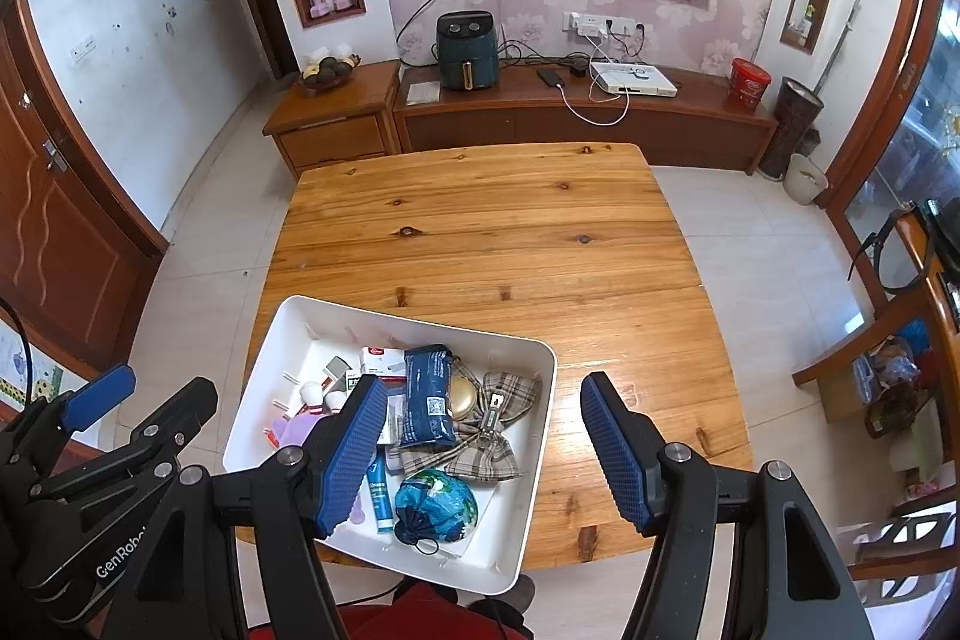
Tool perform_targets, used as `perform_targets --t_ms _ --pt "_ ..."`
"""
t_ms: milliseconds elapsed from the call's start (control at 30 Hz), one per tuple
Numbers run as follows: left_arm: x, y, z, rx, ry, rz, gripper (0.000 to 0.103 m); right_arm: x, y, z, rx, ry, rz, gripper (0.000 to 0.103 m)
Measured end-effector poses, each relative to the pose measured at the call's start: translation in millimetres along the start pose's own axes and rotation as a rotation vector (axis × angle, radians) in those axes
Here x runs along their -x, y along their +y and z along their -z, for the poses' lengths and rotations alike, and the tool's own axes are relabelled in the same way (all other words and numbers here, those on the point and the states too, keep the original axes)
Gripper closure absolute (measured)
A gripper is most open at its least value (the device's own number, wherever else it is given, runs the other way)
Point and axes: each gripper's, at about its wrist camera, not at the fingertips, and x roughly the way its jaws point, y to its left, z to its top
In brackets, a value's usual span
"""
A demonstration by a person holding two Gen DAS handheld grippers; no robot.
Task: Organize objects
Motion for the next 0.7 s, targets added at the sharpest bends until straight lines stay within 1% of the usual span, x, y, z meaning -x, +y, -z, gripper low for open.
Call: perform_targets --t_ms 700 --pt "-7.8 -2.8 4.3 -0.008 0.022 -0.005 0.029 -6.1 -0.2 2.7 0.007 0.009 -0.003 0.035"
